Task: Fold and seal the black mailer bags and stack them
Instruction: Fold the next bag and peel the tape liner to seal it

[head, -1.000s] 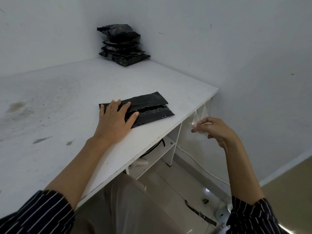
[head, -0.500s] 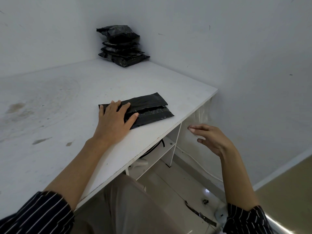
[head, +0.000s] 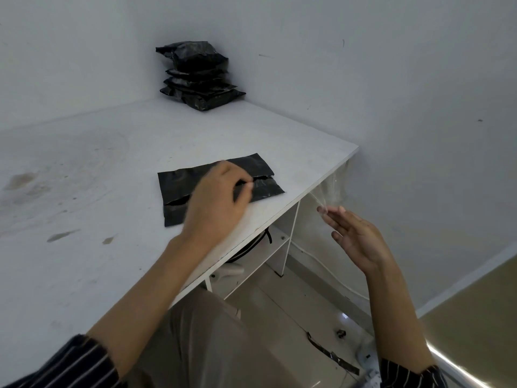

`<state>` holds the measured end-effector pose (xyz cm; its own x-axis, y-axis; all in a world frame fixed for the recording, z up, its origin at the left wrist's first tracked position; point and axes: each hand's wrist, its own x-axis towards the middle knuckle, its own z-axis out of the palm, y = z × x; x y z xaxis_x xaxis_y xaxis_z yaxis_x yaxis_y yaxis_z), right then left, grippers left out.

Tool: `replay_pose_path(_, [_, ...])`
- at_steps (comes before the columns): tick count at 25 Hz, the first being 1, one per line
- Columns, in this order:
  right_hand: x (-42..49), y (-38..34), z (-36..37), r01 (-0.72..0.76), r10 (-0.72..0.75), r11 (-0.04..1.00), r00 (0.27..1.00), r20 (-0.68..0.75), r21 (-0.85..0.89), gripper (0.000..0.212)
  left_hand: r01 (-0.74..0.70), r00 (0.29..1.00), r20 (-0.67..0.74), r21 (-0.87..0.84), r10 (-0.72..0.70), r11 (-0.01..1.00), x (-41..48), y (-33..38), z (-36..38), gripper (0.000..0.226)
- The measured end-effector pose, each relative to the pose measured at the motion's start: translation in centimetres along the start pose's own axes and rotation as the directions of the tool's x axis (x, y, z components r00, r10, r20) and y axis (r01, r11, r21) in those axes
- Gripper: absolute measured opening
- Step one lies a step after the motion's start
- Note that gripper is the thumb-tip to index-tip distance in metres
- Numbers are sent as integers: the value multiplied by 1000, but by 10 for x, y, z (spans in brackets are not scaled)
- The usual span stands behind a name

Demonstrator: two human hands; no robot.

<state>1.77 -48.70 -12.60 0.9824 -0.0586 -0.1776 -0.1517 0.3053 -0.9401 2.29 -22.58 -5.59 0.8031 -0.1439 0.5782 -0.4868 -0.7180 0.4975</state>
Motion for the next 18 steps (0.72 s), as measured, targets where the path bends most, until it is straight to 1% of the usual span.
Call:
replay_pose_path(1, [0, 0, -1, 4, -4, 1000, 1000, -1, 2, 47, -10, 1000, 27, -114, 13, 993, -3, 21, 8, 11])
replay_pose_path(2, [0, -1, -3, 10, -10, 1000, 1000, 0, 6, 50, 30, 994, 107, -225, -6, 974, -7, 42, 18, 12])
replay_pose_path(3, [1, -2, -5, 13, -13, 1000, 1000, 3, 10, 55, 124, 970, 235, -301, -52, 946, -12, 61, 31, 13])
replay_pose_path(4, [1, -3, -6, 12, -12, 1000, 1000, 9, 15, 60, 250, 920, 375, -327, -118, 911, -18, 75, 47, 14])
replay_pose_path(5, [2, -4, -8, 4, -5, 1000, 1000, 15, 20, 60, 384, 852, 484, -317, -200, 867, -22, 84, 66, 17])
replay_pose_path(6, [2, -5, -9, -8, 8, 1000, 1000, 18, 22, 57, 513, 781, 553, -305, -289, 802, -25, 88, 84, 24])
replay_pose_path(7, [3, -6, -10, -21, 20, 999, 1000, 22, 26, 52, 623, 719, 587, -309, -371, 719, -27, 88, 101, 32])
replay_pose_path(8, [4, -7, -11, -26, 25, 999, 999, 23, 26, 47, 704, 672, 593, -328, -442, 630, -27, 85, 115, 40])
replay_pose_path(9, [4, -8, -12, -23, 23, 1000, 999, 27, 19, 44, 756, 640, 581, -361, -503, 545, -27, 82, 126, 46])
replay_pose_path(11, [5, -10, -16, -15, 15, 1000, 999, 44, -11, 38, 801, 596, 542, -452, -592, 392, -22, 80, 144, 48])
replay_pose_path(12, [4, -11, -15, -14, 15, 1000, 998, 56, -25, 36, 798, 588, 519, -497, -620, 341, -20, 81, 147, 44])
replay_pose_path(13, [4, -11, -17, -18, 19, 999, 998, 60, -32, 35, 783, 593, 491, -536, -638, 315, -18, 82, 151, 38])
replay_pose_path(15, [5, -12, -20, -21, 23, 999, 998, 57, -42, 34, 747, 613, 433, -589, -661, 308, -14, 84, 155, 23])
replay_pose_path(16, [5, -14, -20, -22, 24, 999, 998, 56, -42, 33, 736, 616, 419, -608, -667, 298, -14, 84, 156, 16])
replay_pose_path(18, [6, -17, -21, -34, 34, 999, 998, 53, -17, 32, 723, 604, 417, -646, -679, 247, -17, 84, 158, 8])
